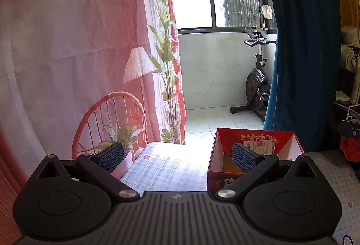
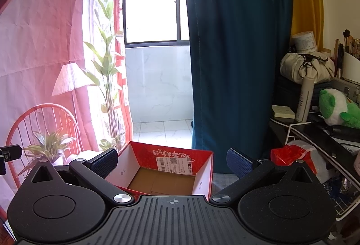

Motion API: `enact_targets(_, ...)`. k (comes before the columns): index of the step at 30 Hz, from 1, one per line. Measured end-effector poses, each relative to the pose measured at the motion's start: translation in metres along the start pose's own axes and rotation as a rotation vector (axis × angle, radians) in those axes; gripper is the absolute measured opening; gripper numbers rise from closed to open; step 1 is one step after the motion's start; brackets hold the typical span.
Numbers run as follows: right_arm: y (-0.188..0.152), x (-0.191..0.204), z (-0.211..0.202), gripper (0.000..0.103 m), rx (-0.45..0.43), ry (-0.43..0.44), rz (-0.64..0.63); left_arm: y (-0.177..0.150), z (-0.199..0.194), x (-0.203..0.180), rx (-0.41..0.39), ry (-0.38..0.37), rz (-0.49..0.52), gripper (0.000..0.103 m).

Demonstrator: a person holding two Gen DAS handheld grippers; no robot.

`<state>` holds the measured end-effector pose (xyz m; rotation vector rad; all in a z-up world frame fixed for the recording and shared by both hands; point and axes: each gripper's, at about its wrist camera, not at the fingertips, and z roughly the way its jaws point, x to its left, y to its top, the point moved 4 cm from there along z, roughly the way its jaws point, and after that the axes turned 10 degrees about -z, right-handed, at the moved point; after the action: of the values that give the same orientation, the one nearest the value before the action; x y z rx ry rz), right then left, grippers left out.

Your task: Organize soft objects

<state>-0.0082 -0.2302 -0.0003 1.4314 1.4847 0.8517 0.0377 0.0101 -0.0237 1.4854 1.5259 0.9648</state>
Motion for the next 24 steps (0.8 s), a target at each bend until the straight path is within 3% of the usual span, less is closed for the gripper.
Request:
enact_targets(8,-0.017,-0.003,0.014,0.103,0.015,0.033,0.044,-0.013,0.018,0.006,0.011,0.026,0.010,0.103)
enact_targets(13,-0.046,-0.003,0.038,0.103,0.055,0.057,0.054,-0.036,0.040,0.005,0.051,-0.015,0.053,0.103)
enact_targets(19,-0.088,0.015,0.064,0.103,0.109,0.060,-0.002,-0.069,0.074,0.009,0.173,-0.056,0.026,0.103)
enact_targets(24,-0.115,0.032,0.080,0.103,0.164,0.199,0.003,-0.096,0.105,0.017,0.277,-0.034,0.012,0.103)
